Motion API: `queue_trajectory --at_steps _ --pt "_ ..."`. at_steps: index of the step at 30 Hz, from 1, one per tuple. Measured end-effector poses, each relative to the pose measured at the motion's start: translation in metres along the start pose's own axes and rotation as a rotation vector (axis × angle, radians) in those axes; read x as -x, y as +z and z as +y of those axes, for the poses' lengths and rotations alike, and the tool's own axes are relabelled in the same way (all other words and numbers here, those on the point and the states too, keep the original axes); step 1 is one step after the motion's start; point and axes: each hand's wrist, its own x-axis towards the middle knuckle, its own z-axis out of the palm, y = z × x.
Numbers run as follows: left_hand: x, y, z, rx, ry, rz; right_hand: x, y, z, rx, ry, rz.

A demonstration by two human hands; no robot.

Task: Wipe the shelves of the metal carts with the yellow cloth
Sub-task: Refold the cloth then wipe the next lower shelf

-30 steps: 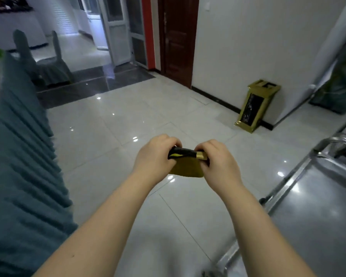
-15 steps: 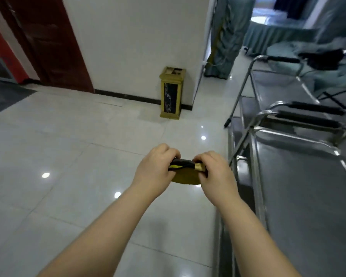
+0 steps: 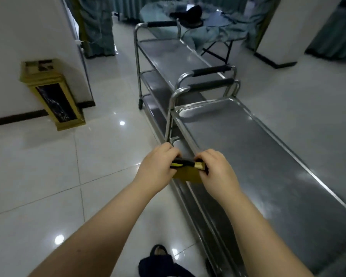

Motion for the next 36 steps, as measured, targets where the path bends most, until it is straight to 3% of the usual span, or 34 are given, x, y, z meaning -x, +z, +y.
queue_trajectory --at_steps 9,15,22,28,36 --pt "-0.095 0.012 -0.05 0.05 0.137 -0.182 -0.057 0.029 0.019 0.021 0.285 -0.011" --pt "-0.142 0.038 -0.091 0.071 0.417 -0.36 -0.062 0.075 0.011 0.044 0.568 0.107" --pt "-0.131 0.057 -0.144 0.068 0.74 -0.625 -0.039 0.157 -0.067 0.14 0.94 0.3" --pt "-0.099 0.089 -0.181 0.083 0.745 -0.8 -0.014 0.218 -0.086 0.036 1.179 0.292" --pt "-0.071 0.215 -0.217 0.135 0.66 -0.923 0.041 0.308 -0.013 -0.034 1.2 0.281"
